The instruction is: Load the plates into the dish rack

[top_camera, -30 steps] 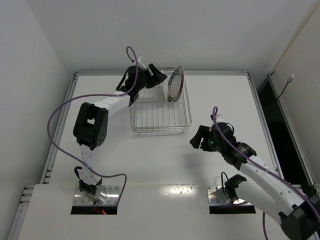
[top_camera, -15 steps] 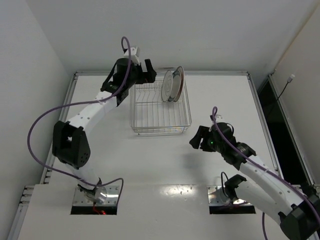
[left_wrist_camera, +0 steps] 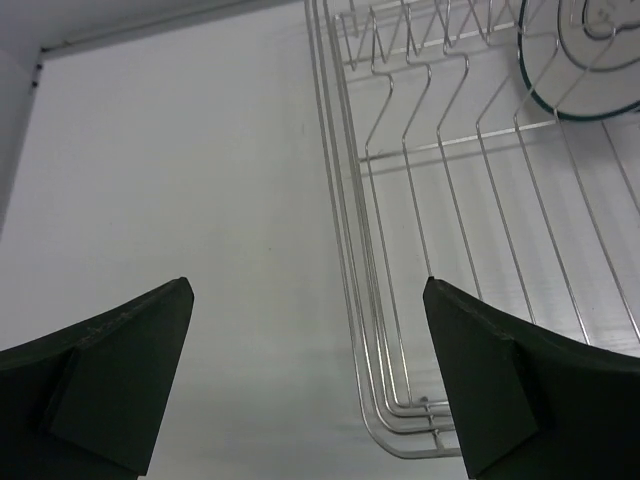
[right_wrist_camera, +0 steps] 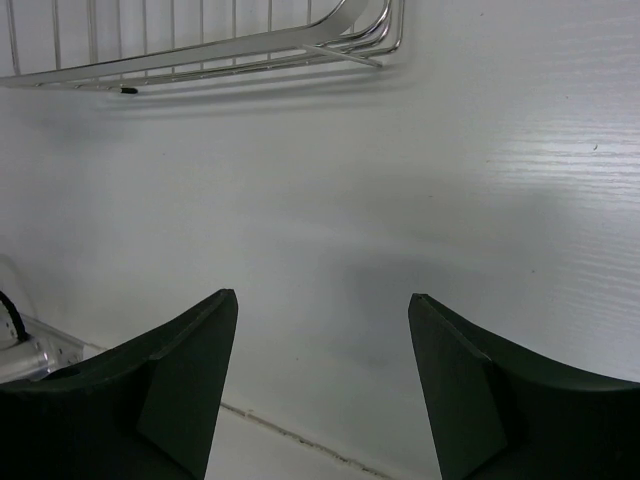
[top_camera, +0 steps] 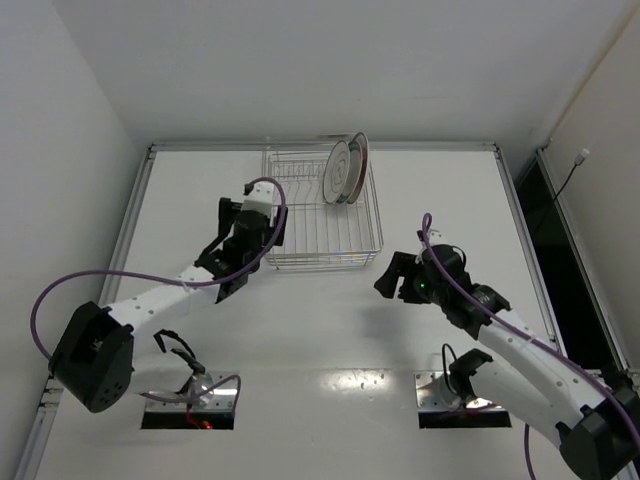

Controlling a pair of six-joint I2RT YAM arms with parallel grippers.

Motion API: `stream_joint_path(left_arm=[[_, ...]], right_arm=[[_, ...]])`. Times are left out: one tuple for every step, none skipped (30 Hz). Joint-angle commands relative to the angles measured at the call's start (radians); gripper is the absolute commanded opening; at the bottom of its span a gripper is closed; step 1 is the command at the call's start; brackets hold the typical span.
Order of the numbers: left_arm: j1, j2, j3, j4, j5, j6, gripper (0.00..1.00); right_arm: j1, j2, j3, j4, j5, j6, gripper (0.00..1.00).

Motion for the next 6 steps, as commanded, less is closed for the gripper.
stream_joint_path(left_arm=[[-0.027,-0.012,0.017,0.203,-0.192,0.111,1.0],[-0.039,-0.012,0.029,0.19,-0.231,0.111,1.0],[-0.039,0.001,0.029,0.19,-0.25,0.12,1.0],[-0.053,0.001,0.029,0.19,-0.261,0.12,1.0],[-0.071,0.001,-0.001,0.214,-0.272,0.16,1.0],[-0.08,-0.009,-0.026,0.289,-0.272,0.183,1.0]], right_arm=[[-0.005,0.013,-0.005,0.052,-0.018,-0.011,0.66],[-0.005,0.013,0.004,0.052,-0.018,-0.011,0.66],[-0.005,0.026,0.004,0.052,-0.028,-0.023,0.66],[-0.005,0.039,0.004,0.063,-0.038,-0.023,0.66],[-0.015,0.039,0.004,0.063,-0.048,-0.032,0.66],[-0.016,0.053,0.016,0.063,-0.049,-0.032,0.66]])
